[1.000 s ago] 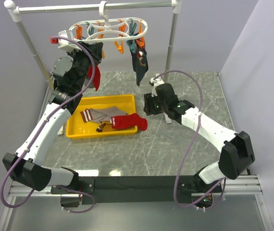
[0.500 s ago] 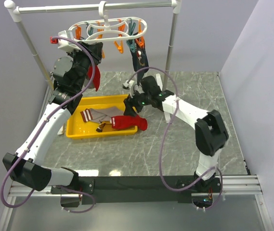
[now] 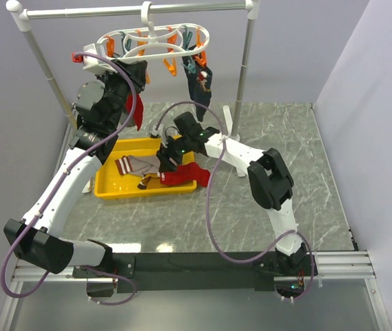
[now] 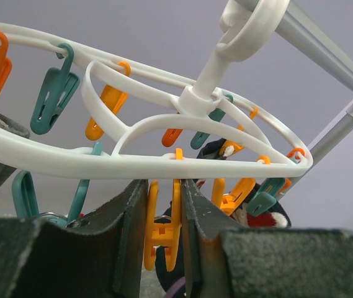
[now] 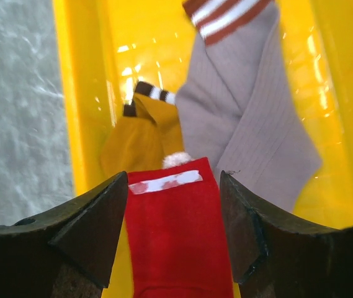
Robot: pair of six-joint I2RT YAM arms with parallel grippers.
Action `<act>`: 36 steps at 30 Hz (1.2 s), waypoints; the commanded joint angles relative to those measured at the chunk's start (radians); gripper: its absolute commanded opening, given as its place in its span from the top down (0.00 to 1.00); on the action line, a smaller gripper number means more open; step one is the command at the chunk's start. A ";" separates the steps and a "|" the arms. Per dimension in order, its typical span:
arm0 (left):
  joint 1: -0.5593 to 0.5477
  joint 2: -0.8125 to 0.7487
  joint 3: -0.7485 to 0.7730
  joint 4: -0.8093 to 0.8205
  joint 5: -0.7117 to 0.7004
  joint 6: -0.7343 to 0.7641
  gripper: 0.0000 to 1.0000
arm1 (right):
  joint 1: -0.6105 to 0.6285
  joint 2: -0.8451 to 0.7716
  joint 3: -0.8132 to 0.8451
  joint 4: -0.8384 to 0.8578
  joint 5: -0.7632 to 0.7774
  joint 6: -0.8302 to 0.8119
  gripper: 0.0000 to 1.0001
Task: Clip the socks to the hanger
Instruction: Adjust the sock in the bin.
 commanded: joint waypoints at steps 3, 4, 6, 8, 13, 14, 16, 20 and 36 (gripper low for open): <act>-0.004 -0.021 0.001 0.018 0.000 0.022 0.82 | -0.008 0.059 0.103 -0.054 -0.027 -0.046 0.34; -0.004 -0.021 0.004 0.015 0.000 0.022 0.82 | -0.008 0.068 0.109 -0.055 -0.024 -0.043 0.34; -0.004 -0.022 0.010 0.012 0.002 0.026 0.82 | -0.010 0.077 0.123 -0.068 -0.026 -0.052 0.35; -0.004 -0.022 0.013 0.009 0.005 0.031 0.82 | -0.010 0.097 0.146 -0.084 -0.027 -0.060 0.36; -0.004 -0.022 0.023 -0.005 0.002 0.045 0.82 | -0.024 0.172 0.241 -0.173 -0.082 -0.080 0.36; -0.004 -0.022 0.021 -0.005 0.002 0.046 0.82 | -0.025 0.182 0.276 -0.210 -0.095 -0.083 0.35; -0.004 -0.024 0.018 -0.005 0.002 0.046 0.82 | -0.027 0.194 0.289 -0.226 -0.095 -0.086 0.34; -0.004 -0.021 0.021 -0.007 0.003 0.051 0.82 | -0.031 0.200 0.279 -0.223 -0.060 -0.081 0.32; -0.004 0.005 0.043 -0.008 0.013 0.058 0.82 | -0.057 0.284 0.364 -0.255 -0.104 0.029 0.31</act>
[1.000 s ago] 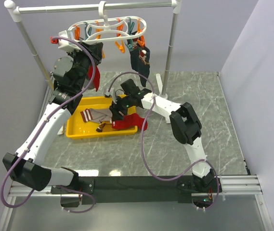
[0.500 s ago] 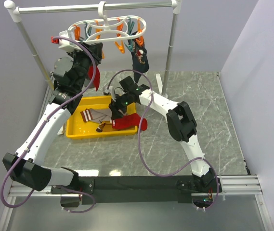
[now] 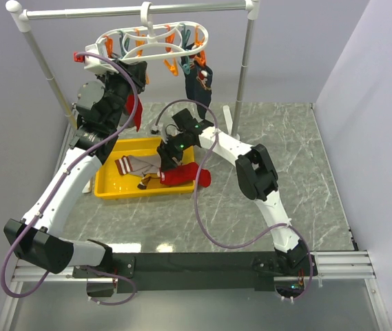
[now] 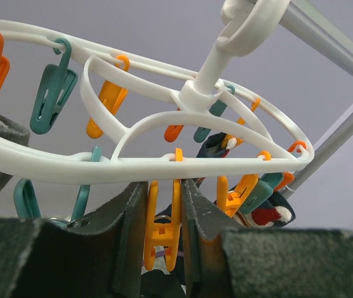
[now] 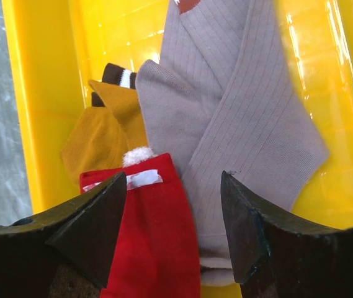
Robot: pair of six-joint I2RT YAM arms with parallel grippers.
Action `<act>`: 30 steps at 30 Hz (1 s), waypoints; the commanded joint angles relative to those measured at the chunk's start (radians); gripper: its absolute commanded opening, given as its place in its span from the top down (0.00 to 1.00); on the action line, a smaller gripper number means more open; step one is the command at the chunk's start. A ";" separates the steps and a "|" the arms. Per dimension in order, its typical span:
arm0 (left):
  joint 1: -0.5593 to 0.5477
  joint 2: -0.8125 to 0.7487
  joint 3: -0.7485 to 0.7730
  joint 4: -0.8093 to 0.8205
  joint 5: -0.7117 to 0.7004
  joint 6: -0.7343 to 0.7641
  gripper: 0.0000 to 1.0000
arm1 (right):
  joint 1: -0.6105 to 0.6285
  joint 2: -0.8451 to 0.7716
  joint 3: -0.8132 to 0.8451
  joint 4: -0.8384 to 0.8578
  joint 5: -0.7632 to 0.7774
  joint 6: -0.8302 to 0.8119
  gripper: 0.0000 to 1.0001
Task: Clip the socks to the hanger
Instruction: Adjust the sock in the bin, then pick up the sock from the bin.
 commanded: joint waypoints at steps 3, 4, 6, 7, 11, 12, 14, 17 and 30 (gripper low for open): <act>-0.003 0.009 0.044 0.004 0.013 0.018 0.82 | -0.007 0.048 0.074 -0.059 -0.051 0.045 0.32; -0.003 0.011 0.044 0.005 0.013 0.016 0.82 | -0.007 0.053 0.080 -0.068 -0.059 0.045 0.33; -0.003 0.012 0.044 0.007 0.014 0.015 0.82 | -0.008 0.057 0.077 -0.071 -0.077 0.057 0.34; -0.003 0.012 0.044 0.007 0.014 0.013 0.82 | -0.008 0.057 0.074 -0.062 -0.078 0.065 0.34; -0.003 0.015 0.045 0.004 0.016 0.016 0.82 | -0.008 0.068 0.086 -0.064 -0.061 0.077 0.33; -0.003 0.015 0.047 0.004 0.016 0.016 0.82 | -0.010 0.070 0.088 -0.062 -0.058 0.079 0.33; -0.003 0.015 0.047 0.002 0.014 0.018 0.82 | -0.010 0.071 0.085 -0.062 -0.053 0.080 0.33; -0.003 0.015 0.047 0.005 0.014 0.016 0.82 | -0.011 0.070 0.086 -0.062 -0.055 0.091 0.36; -0.003 0.024 0.047 0.013 0.016 0.008 0.82 | -0.019 -0.085 -0.059 0.070 -0.061 0.172 1.00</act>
